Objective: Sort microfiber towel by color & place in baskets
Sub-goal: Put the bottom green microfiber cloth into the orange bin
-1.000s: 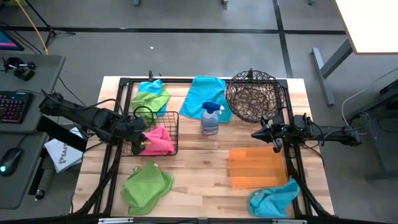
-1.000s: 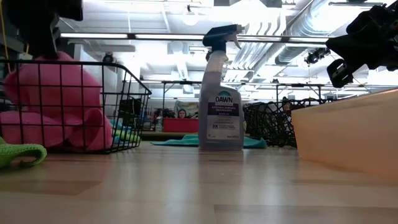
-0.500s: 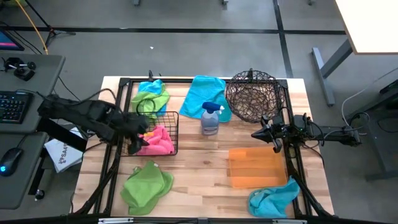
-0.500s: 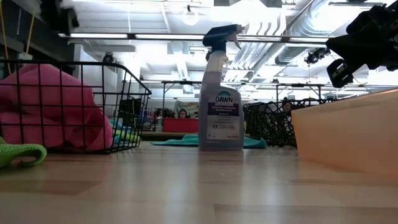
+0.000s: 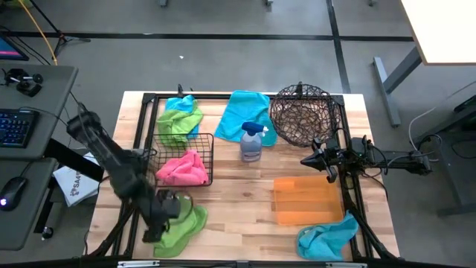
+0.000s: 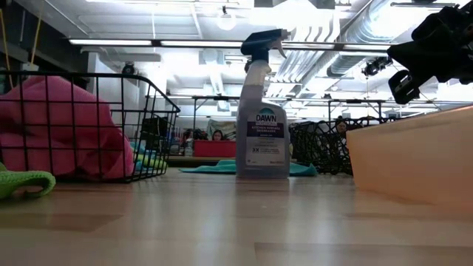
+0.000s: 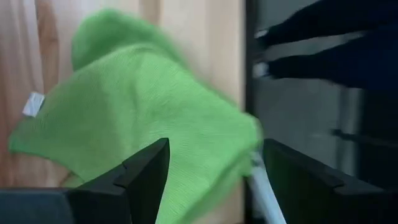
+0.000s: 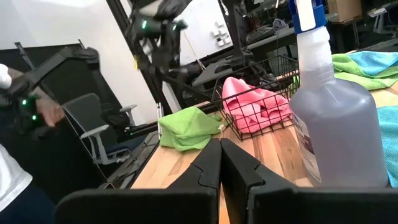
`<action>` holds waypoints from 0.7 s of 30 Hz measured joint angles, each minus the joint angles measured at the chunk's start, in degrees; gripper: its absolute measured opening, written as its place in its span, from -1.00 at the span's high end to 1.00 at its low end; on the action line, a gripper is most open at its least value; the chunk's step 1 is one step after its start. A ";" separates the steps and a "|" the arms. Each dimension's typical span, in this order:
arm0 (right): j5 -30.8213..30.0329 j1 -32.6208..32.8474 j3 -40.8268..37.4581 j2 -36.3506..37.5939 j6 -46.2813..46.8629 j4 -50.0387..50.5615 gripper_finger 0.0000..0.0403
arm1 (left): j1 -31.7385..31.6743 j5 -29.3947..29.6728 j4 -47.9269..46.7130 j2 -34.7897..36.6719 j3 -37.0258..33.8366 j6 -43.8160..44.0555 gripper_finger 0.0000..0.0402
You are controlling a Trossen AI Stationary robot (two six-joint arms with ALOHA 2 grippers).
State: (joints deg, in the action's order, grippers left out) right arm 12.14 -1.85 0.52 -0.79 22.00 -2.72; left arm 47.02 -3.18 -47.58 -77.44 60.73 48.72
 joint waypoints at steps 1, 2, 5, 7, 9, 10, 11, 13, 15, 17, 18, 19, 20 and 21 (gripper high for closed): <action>0.00 0.00 0.00 0.01 0.00 0.02 1.00 | 1.15 1.39 -0.06 -1.95 0.00 0.95 -0.23; 0.02 0.00 0.02 -0.01 0.00 0.02 1.00 | 2.14 2.69 -0.30 -3.69 0.00 1.74 -0.23; 0.01 0.00 0.02 0.01 0.00 0.01 1.00 | 3.98 5.74 -0.41 -8.66 0.00 3.23 -0.23; 0.00 0.00 0.00 0.00 0.00 0.00 1.00 | 4.45 7.19 -0.26 -11.69 0.00 3.72 -0.23; 0.00 0.00 0.02 -0.01 0.00 0.01 1.00 | 4.51 7.84 -0.30 -14.65 0.00 3.66 -0.23; 0.01 0.00 0.00 0.00 0.00 0.01 1.00 | 4.33 8.07 -0.34 -16.08 0.00 3.68 -0.23; 0.00 0.00 0.00 -0.01 0.00 0.02 1.00 | 4.14 8.18 -0.34 -17.43 0.00 3.68 -0.23; 0.00 0.00 0.01 0.00 0.00 0.00 1.00 | 3.45 7.68 -0.12 -19.85 0.00 3.05 -0.22; 0.01 0.00 0.00 0.00 0.00 0.00 1.00 | 2.65 7.33 0.50 -21.63 0.00 1.01 -0.16; 0.00 0.00 0.00 -0.01 0.00 0.00 1.00 | 1.58 7.13 1.85 -22.46 0.00 -1.45 0.01; 0.00 0.00 0.00 -0.01 0.00 0.01 1.00 | 0.97 6.88 2.72 -22.47 0.00 -2.72 0.14; 0.00 0.00 0.00 0.01 0.00 0.02 1.00 | 0.16 6.56 3.76 -22.20 0.01 -3.78 0.31; 0.00 0.00 0.02 -0.01 0.00 0.02 1.00 | -0.85 6.36 4.42 -21.75 0.18 -4.88 0.52; 0.01 0.00 0.01 -0.01 0.00 0.01 1.00 | -1.94 6.44 4.41 -21.00 0.67 -6.35 0.73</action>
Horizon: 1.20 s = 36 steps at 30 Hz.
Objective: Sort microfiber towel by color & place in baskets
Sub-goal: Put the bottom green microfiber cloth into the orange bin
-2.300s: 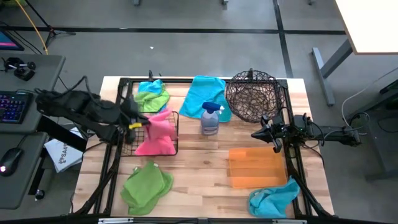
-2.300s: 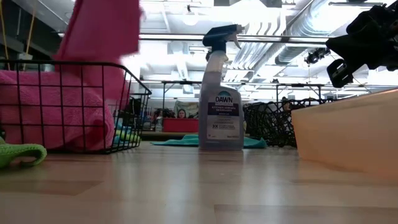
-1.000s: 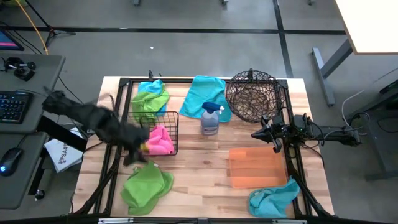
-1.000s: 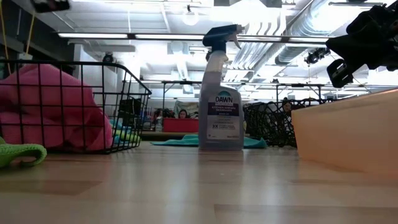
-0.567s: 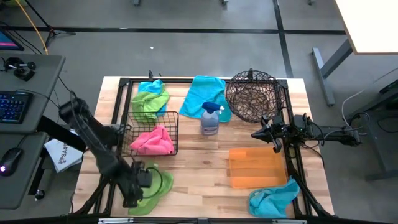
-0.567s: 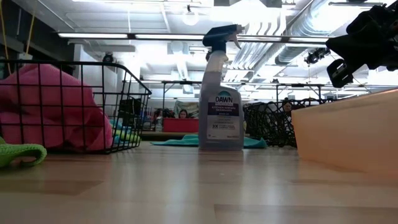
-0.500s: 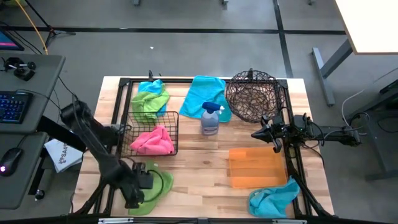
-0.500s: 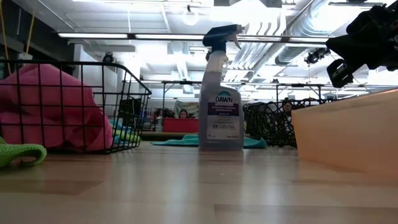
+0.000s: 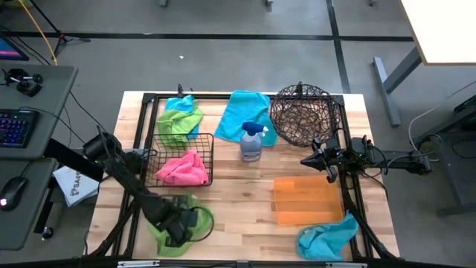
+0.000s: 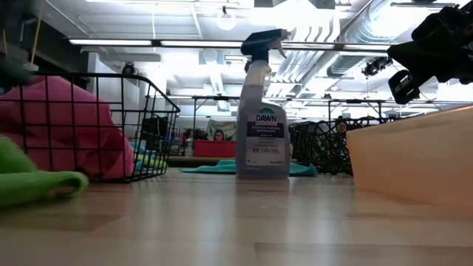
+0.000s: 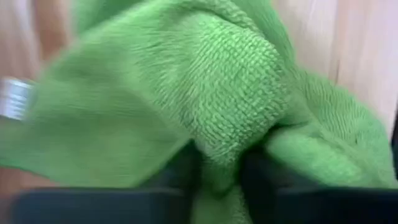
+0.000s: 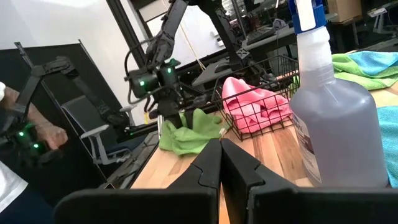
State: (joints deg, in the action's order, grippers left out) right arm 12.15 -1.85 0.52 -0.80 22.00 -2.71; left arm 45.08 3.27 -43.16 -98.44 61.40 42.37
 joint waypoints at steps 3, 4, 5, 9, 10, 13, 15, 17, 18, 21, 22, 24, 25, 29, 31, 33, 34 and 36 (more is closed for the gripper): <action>0.00 0.00 0.00 0.00 0.00 0.00 1.00 | -4.36 0.99 -0.13 3.67 2.67 -5.14 0.91; -0.01 0.00 -0.01 0.01 0.00 -0.01 1.00 | -6.10 1.91 -0.13 5.14 3.77 -7.16 0.91; 0.00 0.00 0.00 0.01 0.00 -0.01 1.00 | -8.00 3.14 -0.13 6.66 5.02 -9.32 0.94; -0.01 0.00 -0.01 0.00 0.00 0.01 1.00 | -15.71 7.43 3.74 11.12 11.18 -19.98 0.98; -0.01 0.00 -0.01 0.01 0.00 -0.01 1.00 | -17.64 7.84 5.56 11.62 12.66 -22.96 0.98; -0.01 0.00 0.00 0.02 0.00 0.01 1.00 | -22.57 7.78 11.10 11.33 17.57 -31.12 0.99; 0.00 0.00 -0.01 0.01 0.00 -0.01 1.00 | -25.49 6.76 15.43 9.93 20.68 -35.97 0.99; -0.01 0.00 0.01 0.00 0.00 0.01 1.00 | -27.51 5.72 19.95 8.16 23.70 -39.49 1.00; 0.00 0.00 0.00 0.00 0.00 -0.01 1.00 | -28.37 5.23 22.07 7.02 25.15 -40.95 1.00; -0.01 0.00 0.01 -0.02 0.00 -0.01 1.00 | -29.94 4.66 30.59 3.66 29.00 -45.03 1.00; -0.01 0.00 0.00 -0.01 0.00 -0.01 1.00 | -30.27 4.70 33.96 2.45 30.02 -46.24 1.00; -0.01 0.00 0.01 0.01 0.00 0.02 1.00 | -30.85 4.33 40.67 0.03 31.69 -48.24 1.00; -0.01 0.00 -0.01 0.01 0.00 -0.01 1.00 | -30.96 3.85 43.03 -1.13 32.26 -48.88 1.00; -0.01 0.00 -0.01 0.04 0.00 0.01 1.00 | -31.60 1.75 50.28 -6.09 33.46 -48.85 1.00; -0.01 0.00 0.00 0.04 0.00 0.01 1.00 | -31.60 1.66 53.19 -8.63 33.73 -48.62 1.00; 0.00 0.00 0.01 0.04 0.00 0.00 1.00 | -31.60 1.90 56.13 -11.55 33.75 -49.19 1.00; -0.01 0.00 0.00 0.04 0.00 0.01 1.00 | -31.59 2.59 57.73 -12.98 33.80 -49.80 1.00; -0.01 0.00 0.00 0.02 0.00 -0.01 1.00 | -31.57 4.53 60.83 -16.45 33.80 -50.61 1.00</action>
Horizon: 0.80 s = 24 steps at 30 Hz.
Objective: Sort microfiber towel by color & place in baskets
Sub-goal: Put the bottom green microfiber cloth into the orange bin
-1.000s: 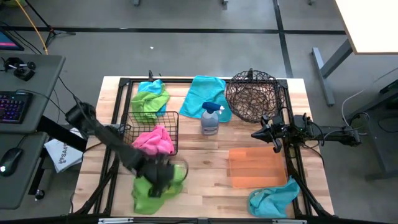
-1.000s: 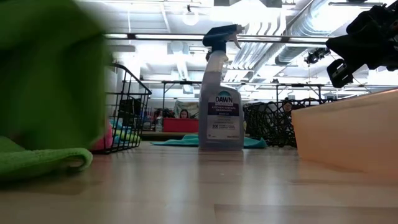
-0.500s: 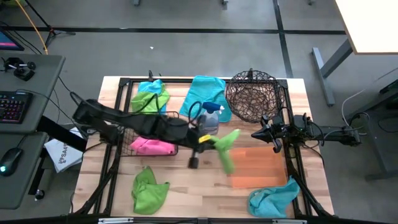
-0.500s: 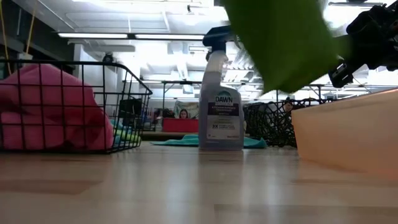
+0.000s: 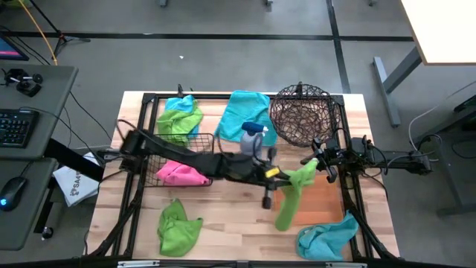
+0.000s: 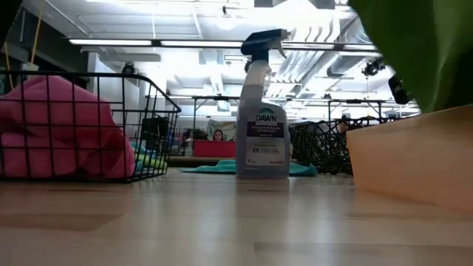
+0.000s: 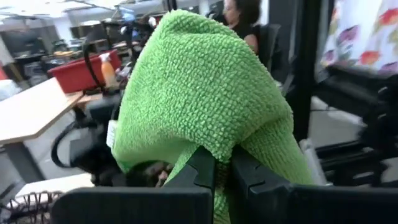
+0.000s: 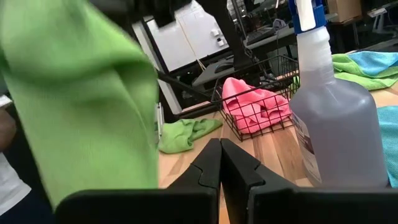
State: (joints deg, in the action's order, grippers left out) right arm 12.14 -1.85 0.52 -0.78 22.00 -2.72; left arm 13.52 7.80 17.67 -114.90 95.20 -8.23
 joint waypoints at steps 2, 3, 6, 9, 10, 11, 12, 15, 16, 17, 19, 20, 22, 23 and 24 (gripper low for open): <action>0.00 0.00 0.01 0.02 0.00 0.02 1.00 | -0.13 1.85 3.33 -3.43 0.00 0.03 1.00; 0.00 0.00 0.01 0.02 0.00 0.02 1.00 | -0.25 2.35 5.04 -4.92 -0.01 0.31 1.00; 0.02 0.00 0.01 0.02 0.00 0.02 1.00 | -0.73 2.86 9.82 -7.89 -0.04 2.87 1.00; 0.00 0.00 0.00 0.02 0.00 0.01 1.00 | -0.85 3.06 12.81 -8.50 -0.07 4.57 1.00; 0.00 0.00 0.00 0.02 0.00 0.02 1.00 | -0.81 3.07 13.39 -8.50 -0.07 4.55 1.00; 0.01 0.00 0.00 0.02 0.00 0.02 1.00 | -0.76 3.32 14.45 -8.50 -0.07 4.29 1.00; 0.00 0.00 0.01 0.02 0.00 0.00 1.00 | -0.72 4.22 15.69 -8.50 -0.07 3.64 1.00; 0.00 0.00 0.01 0.02 0.00 0.00 1.00 | -0.94 8.68 21.05 -8.50 -0.07 0.33 1.00; 0.00 0.00 -0.01 0.02 0.00 0.02 1.00 | -1.29 10.08 22.68 -8.49 -0.06 -0.07 1.00; 0.00 0.00 0.01 0.02 0.00 0.01 1.00 | -1.70 10.82 23.45 -8.40 0.00 -0.14 1.00; 0.00 0.00 0.00 0.02 0.00 0.01 1.00 | -2.37 10.43 22.63 -8.37 0.00 1.82 1.00; 0.00 0.00 0.00 0.02 0.00 0.02 1.00 | -2.63 9.38 21.30 -8.37 0.00 3.14 1.00; 0.00 0.00 -0.01 0.02 0.00 0.02 1.00 | -2.63 6.44 18.30 -8.47 0.00 6.07 1.00; 0.00 0.00 0.01 0.02 0.00 0.02 1.00 | -2.47 5.13 16.79 -8.47 0.00 7.34 1.00; 0.00 0.00 0.00 0.02 0.00 0.02 1.00 | -2.33 4.11 15.08 -8.47 0.00 8.64 1.00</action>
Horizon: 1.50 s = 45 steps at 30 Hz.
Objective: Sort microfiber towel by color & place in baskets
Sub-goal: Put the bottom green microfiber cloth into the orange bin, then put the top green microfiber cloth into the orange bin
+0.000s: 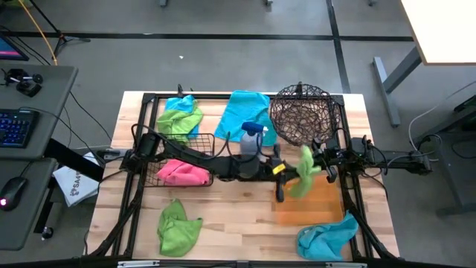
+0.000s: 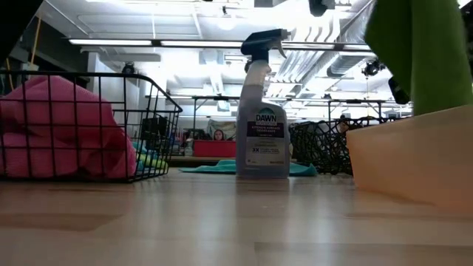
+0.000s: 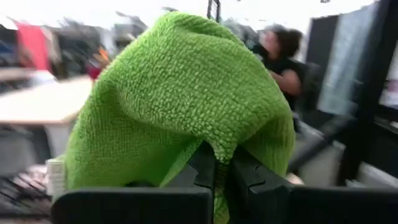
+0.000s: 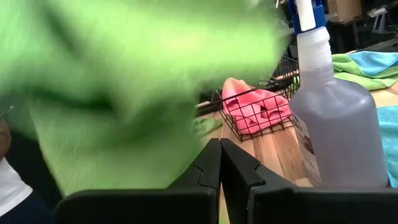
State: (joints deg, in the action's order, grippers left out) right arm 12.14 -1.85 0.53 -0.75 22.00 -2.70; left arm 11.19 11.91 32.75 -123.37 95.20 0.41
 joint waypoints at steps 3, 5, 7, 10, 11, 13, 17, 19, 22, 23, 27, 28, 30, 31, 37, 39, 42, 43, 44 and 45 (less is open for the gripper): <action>0.00 0.00 0.00 0.00 0.00 0.00 1.00 | 0.73 -2.27 -4.57 0.00 0.00 2.02 1.00; 0.00 0.00 0.01 0.00 0.00 -0.01 1.00 | 1.25 -4.36 -7.30 0.00 0.00 2.06 1.00; 0.00 0.00 0.01 0.00 0.00 -0.02 1.00 | 1.76 -6.09 -8.67 -0.45 0.00 1.30 0.99; 0.00 0.00 -0.01 0.00 0.00 -0.02 1.00 | 2.33 -6.81 -11.41 -0.84 -0.02 -0.31 0.99; 0.00 0.00 0.01 0.00 0.00 -0.02 1.00 | 2.40 -6.81 -11.29 -1.53 0.00 -0.90 0.99; 0.00 0.00 0.00 0.00 0.00 0.00 1.00 | 2.47 -6.73 -12.04 -1.97 -0.02 -0.69 0.98; 0.00 0.00 0.00 0.04 0.00 0.00 1.00 | 1.70 -6.67 -12.87 -2.83 -0.09 2.84 0.93; 0.00 0.00 0.01 0.01 0.00 -0.01 1.00 | 1.29 -8.42 -14.42 -3.02 -0.09 3.97 0.85; 0.00 0.00 0.01 0.02 0.00 0.00 1.00 | 0.82 -10.03 -17.02 -3.02 -0.09 4.05 0.65; 0.02 0.00 0.00 0.02 0.00 0.00 1.00 | 0.72 -10.19 -17.42 -3.02 -0.09 4.01 0.57; 0.01 0.00 -0.01 0.02 0.00 0.00 1.00 | 0.81 -10.22 -18.59 -3.02 0.56 4.00 0.21; 0.00 0.00 -0.01 0.02 0.00 0.00 1.00 | 0.89 -10.22 -19.63 -3.02 1.26 4.04 0.12; 0.00 0.00 0.00 0.02 0.00 0.00 1.00 | 1.18 -10.22 -22.76 -3.02 3.16 4.00 -0.03; 0.00 0.00 0.00 0.02 0.00 -0.01 1.00 | 1.28 -10.22 -24.48 -3.02 4.16 3.81 -0.09; 0.00 0.00 0.00 0.02 0.00 0.00 1.00 | 1.27 -17.65 -33.95 -2.99 10.77 -0.39 -0.26; 0.02 0.00 -0.01 0.02 0.00 -0.02 1.00 | 1.19 -17.99 -39.36 -2.33 12.80 -2.87 -0.27; 0.02 0.00 -0.01 0.00 0.00 0.00 1.00 | 0.38 -16.07 -50.19 -0.62 16.42 -5.57 -0.27; -0.01 0.00 0.00 -0.02 0.00 0.00 1.00 | -0.29 -15.81 -54.55 0.44 17.15 -6.02 -0.27; -0.01 0.00 0.00 0.01 0.00 -0.05 1.00 | -1.01 -15.85 -57.05 1.77 17.71 -6.04 -0.27; 0.03 0.00 0.01 0.10 0.00 0.01 1.00 | -1.76 -16.05 -59.82 3.27 17.77 -5.68 -0.27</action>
State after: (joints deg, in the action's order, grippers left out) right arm 12.17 -1.85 0.54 -0.65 22.00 -2.69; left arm 9.43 -4.13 -27.07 -120.11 112.97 -5.27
